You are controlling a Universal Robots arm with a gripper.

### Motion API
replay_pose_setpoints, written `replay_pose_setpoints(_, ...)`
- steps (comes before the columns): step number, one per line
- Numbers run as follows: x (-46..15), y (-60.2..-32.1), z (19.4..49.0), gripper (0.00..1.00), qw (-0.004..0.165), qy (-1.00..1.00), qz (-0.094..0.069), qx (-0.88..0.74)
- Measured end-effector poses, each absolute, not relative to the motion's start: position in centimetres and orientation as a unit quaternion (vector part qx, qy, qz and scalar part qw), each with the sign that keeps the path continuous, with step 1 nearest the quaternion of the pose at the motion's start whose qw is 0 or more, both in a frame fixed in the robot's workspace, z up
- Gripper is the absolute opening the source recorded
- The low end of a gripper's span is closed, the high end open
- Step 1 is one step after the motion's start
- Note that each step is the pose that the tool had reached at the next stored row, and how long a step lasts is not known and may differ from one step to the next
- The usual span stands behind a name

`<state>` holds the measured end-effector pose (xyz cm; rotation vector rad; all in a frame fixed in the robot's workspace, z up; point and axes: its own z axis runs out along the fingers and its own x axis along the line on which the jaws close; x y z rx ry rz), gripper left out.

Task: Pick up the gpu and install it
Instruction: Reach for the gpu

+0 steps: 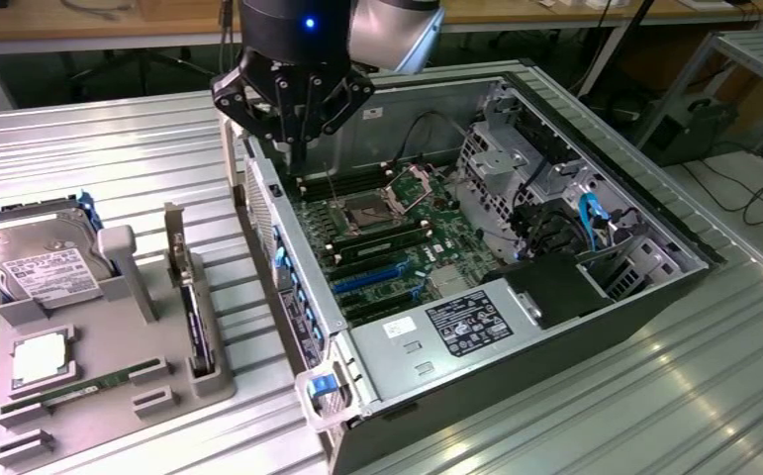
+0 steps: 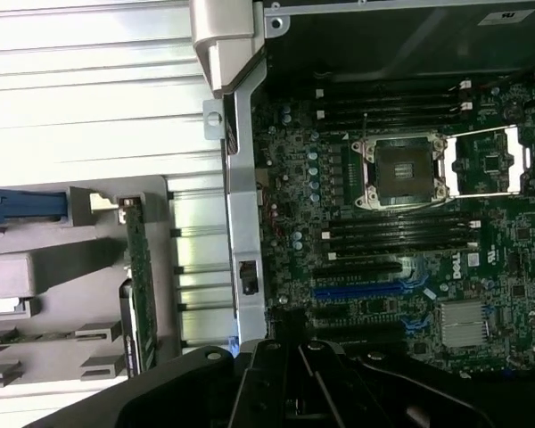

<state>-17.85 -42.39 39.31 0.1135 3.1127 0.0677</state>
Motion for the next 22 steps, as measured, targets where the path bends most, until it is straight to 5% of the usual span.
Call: replay_pose_setpoints(22,-20.9,-43.3,39.3,0.11,0.013,0.999,0.022,0.034)
